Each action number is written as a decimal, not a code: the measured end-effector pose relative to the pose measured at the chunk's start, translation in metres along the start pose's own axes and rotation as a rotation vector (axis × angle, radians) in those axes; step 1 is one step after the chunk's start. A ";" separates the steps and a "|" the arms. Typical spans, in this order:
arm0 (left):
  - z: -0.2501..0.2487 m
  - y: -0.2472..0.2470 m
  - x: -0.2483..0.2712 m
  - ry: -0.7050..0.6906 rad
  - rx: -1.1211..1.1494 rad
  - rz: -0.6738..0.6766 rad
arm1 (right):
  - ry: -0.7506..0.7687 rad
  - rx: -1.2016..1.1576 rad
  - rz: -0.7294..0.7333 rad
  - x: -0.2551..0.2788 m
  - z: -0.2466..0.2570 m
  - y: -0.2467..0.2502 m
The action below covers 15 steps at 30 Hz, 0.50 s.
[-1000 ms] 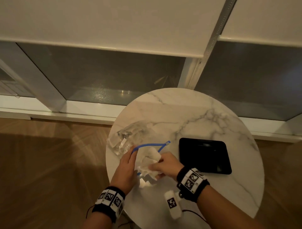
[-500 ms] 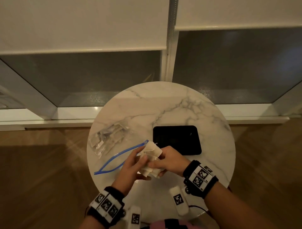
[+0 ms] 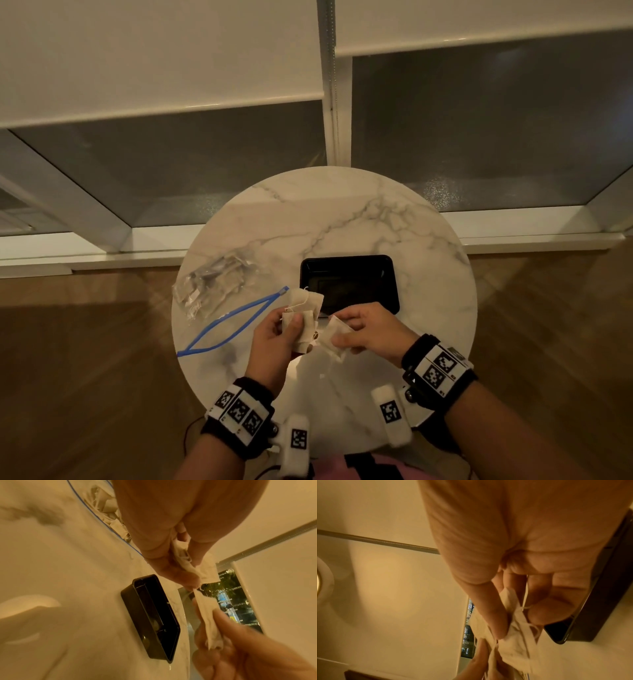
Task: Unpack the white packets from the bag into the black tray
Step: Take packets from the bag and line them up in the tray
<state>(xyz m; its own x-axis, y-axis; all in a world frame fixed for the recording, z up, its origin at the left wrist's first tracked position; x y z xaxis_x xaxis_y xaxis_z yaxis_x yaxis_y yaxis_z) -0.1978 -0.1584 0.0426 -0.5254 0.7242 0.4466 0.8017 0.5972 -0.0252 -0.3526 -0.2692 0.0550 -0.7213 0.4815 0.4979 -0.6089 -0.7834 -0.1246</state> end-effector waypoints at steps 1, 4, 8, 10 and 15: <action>0.000 0.001 -0.001 0.002 0.037 -0.011 | 0.006 0.009 0.002 0.000 -0.001 0.003; -0.003 0.004 -0.004 0.002 0.112 -0.037 | 0.043 -0.032 -0.015 -0.001 -0.001 0.011; 0.004 0.016 -0.014 0.028 0.035 -0.076 | 0.022 -0.146 -0.155 -0.013 -0.008 0.024; 0.008 0.023 -0.021 0.010 -0.130 -0.080 | 0.015 -0.156 -0.231 -0.025 -0.012 0.033; 0.015 0.031 -0.039 -0.132 -0.753 0.075 | 0.077 -0.039 -0.422 -0.067 0.008 0.046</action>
<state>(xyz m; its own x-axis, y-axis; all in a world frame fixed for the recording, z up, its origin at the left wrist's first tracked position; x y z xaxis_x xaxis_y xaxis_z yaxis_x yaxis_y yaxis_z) -0.1569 -0.1635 0.0106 -0.4533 0.8172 0.3561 0.7894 0.1825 0.5861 -0.3295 -0.3409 0.0229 -0.4275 0.7859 0.4467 -0.8670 -0.4963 0.0434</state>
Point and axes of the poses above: each hand's wrist, its own x-axis away from the middle knuckle, its own y-axis out of the back of the hand, z = x × y, the point moved 4 cm from there along -x, towards the middle knuckle, and after that the axes turned 5 degrees about -x, right-handed, at the moved point
